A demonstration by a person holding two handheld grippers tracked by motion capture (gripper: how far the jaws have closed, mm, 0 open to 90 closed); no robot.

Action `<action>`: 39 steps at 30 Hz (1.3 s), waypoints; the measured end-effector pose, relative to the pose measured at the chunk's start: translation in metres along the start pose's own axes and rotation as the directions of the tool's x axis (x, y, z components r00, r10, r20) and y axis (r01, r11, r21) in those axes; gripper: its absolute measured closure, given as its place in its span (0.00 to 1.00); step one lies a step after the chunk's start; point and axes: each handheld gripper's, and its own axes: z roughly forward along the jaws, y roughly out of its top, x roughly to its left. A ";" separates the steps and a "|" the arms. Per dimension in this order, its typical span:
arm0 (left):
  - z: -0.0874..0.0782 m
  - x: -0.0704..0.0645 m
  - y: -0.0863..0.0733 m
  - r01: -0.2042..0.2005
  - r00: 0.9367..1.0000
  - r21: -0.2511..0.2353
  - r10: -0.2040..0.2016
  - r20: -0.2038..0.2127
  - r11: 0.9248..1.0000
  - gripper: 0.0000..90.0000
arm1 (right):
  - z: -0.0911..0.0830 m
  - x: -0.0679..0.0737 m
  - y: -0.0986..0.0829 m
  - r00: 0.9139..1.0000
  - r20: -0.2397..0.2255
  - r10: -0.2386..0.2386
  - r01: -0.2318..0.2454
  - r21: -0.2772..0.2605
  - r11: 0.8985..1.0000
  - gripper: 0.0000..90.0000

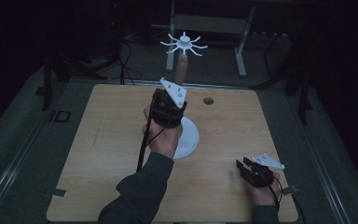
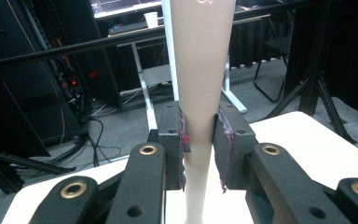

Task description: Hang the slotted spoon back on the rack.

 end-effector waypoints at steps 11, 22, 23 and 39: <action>0.007 -0.001 0.004 -0.004 1.000 0.008 0.004 -0.013 1.000 0.83 | -0.001 0.000 -0.001 1.000 0.002 -0.002 0.002 0.003 1.000 0.69; 0.012 0.000 0.004 -0.002 1.000 0.017 0.002 -0.017 1.000 0.83 | -0.001 -0.001 -0.001 1.000 0.003 -0.001 0.001 0.002 1.000 0.69; 0.013 0.000 0.004 -0.002 1.000 0.017 0.003 -0.017 1.000 0.83 | -0.001 -0.001 -0.001 1.000 0.003 0.000 0.000 0.002 1.000 0.69; 0.017 0.000 0.000 -0.013 1.000 0.026 0.013 -0.020 1.000 0.82 | 0.000 0.000 -0.002 1.000 0.000 0.001 -0.001 0.007 1.000 0.69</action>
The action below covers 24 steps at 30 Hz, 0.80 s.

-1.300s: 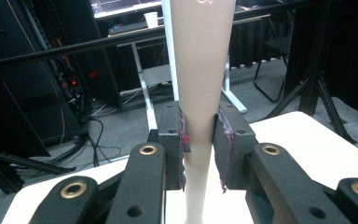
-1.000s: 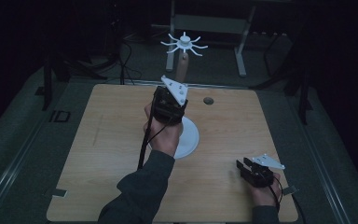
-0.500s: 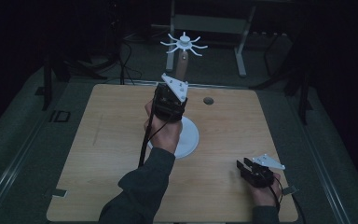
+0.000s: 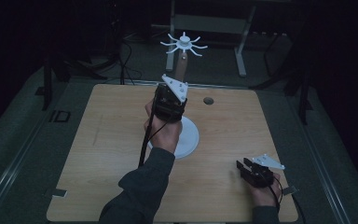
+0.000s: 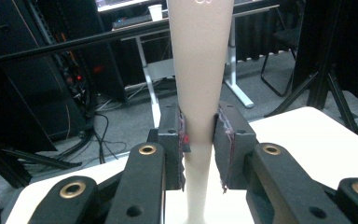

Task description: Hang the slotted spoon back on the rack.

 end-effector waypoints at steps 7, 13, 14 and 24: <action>-0.001 -0.001 -0.002 -0.009 1.000 -0.009 0.009 0.009 1.000 0.81 | 0.000 0.000 0.000 1.000 0.000 -0.001 0.001 0.002 1.000 0.69; -0.003 -0.004 -0.003 -0.019 1.000 -0.015 0.019 0.023 1.000 0.78 | 0.000 0.000 0.000 1.000 0.000 -0.001 0.001 0.000 1.000 0.68; -0.003 -0.005 -0.003 -0.018 1.000 -0.017 0.018 0.026 1.000 0.78 | 0.000 0.000 0.000 1.000 0.000 -0.001 0.001 -0.001 1.000 0.68; -0.008 -0.008 -0.003 -0.024 0.997 -0.022 0.026 0.072 0.999 0.73 | 0.000 0.000 0.000 1.000 -0.001 -0.002 0.002 0.002 1.000 0.68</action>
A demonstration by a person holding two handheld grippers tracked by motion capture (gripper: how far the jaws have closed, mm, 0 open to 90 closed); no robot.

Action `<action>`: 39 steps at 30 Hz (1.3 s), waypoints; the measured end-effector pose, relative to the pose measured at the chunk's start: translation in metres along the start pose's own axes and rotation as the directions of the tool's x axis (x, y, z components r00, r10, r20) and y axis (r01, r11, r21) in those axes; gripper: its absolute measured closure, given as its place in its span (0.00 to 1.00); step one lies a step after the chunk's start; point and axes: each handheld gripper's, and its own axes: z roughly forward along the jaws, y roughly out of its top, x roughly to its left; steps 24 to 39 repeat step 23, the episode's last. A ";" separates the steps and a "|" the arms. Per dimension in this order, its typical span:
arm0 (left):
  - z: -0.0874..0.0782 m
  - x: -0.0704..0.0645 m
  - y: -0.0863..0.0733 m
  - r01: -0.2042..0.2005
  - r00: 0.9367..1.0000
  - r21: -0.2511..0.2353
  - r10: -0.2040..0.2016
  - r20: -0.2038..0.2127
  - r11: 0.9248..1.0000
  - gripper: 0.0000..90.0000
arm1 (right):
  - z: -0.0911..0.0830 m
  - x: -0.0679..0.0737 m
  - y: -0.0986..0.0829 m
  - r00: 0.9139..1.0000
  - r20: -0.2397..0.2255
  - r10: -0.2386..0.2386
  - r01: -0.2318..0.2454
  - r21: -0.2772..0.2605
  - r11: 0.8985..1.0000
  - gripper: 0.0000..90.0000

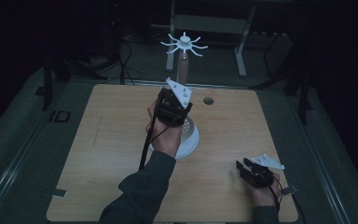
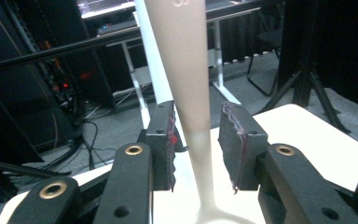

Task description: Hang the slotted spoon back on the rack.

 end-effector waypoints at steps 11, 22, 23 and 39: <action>-0.010 -0.002 0.000 -0.013 0.999 -0.019 0.014 0.046 1.000 0.68 | 0.000 0.000 0.000 1.000 0.000 0.001 -0.001 0.000 1.000 0.68; -0.019 0.003 -0.009 -0.001 0.995 -0.011 0.002 0.099 1.000 0.66 | 0.001 -0.001 0.000 1.000 0.005 -0.003 0.003 0.005 1.000 0.68; -0.020 0.004 -0.013 0.005 0.994 -0.006 -0.004 0.111 1.000 0.66 | 0.001 -0.002 -0.001 1.000 0.005 -0.001 0.001 0.010 1.000 0.67; -0.020 0.004 -0.013 0.005 0.994 -0.006 -0.004 0.111 1.000 0.66 | 0.001 -0.002 -0.001 1.000 0.005 -0.001 0.001 0.010 1.000 0.67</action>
